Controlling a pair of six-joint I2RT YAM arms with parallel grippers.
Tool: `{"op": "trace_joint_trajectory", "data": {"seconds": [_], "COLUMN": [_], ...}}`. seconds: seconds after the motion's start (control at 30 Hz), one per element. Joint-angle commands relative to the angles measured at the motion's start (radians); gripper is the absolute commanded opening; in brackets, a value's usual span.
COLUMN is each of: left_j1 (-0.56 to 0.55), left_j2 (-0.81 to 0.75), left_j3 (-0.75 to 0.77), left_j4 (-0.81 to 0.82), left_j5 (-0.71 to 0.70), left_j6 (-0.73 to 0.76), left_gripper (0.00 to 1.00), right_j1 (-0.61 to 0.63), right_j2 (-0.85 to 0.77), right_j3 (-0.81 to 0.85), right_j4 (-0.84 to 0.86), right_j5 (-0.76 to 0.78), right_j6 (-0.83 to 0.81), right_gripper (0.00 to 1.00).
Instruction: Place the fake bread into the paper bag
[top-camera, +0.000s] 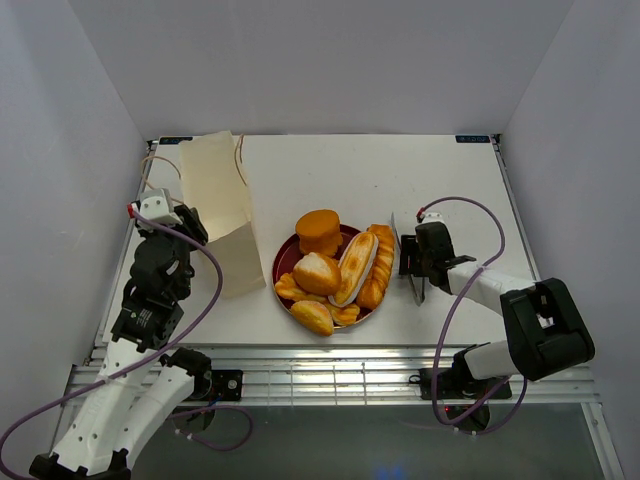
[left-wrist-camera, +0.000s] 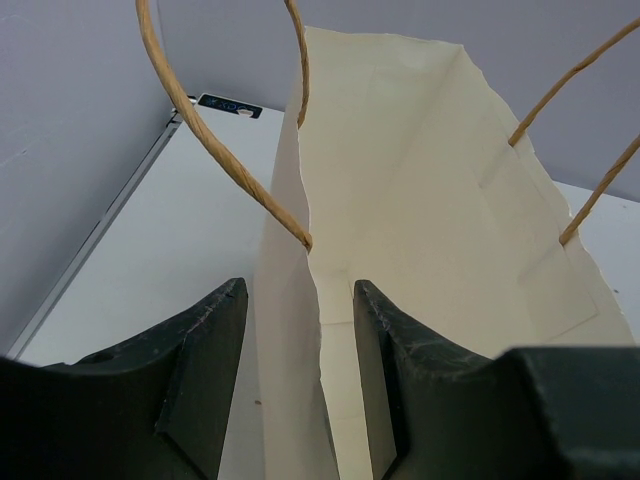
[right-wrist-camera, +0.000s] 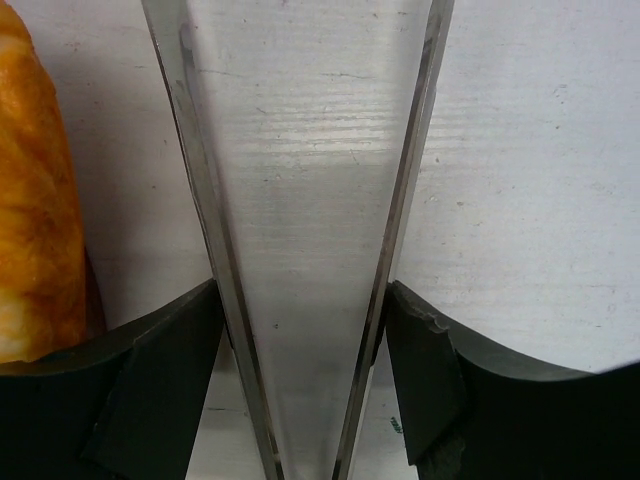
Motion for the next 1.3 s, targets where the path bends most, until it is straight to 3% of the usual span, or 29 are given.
{"op": "trace_joint_trajectory", "data": {"seconds": [0.0, 0.27, 0.83, 1.27], "left_j1": [-0.004, -0.006, -0.006, -0.006], "left_j2": [-0.015, -0.016, -0.015, -0.031], "left_j3": [-0.008, -0.011, -0.016, -0.018], "left_j4": [-0.001, 0.001, -0.001, -0.001], "left_j5": [0.011, 0.011, 0.012, -0.003], "left_j6": [0.010, 0.010, 0.010, 0.007], "left_gripper": [0.57, 0.57, 0.57, 0.58], "right_j1": [-0.009, -0.009, -0.009, -0.009], "right_j2": [0.016, -0.022, -0.182, -0.312], "right_j3": [0.029, 0.048, 0.097, 0.207], "right_j4": [0.008, -0.033, -0.255, -0.422], "right_j5": [-0.009, -0.006, 0.123, 0.046], "right_j6": [0.007, 0.012, 0.000, 0.001], "right_gripper": [0.68, 0.59, 0.59, 0.60]}}
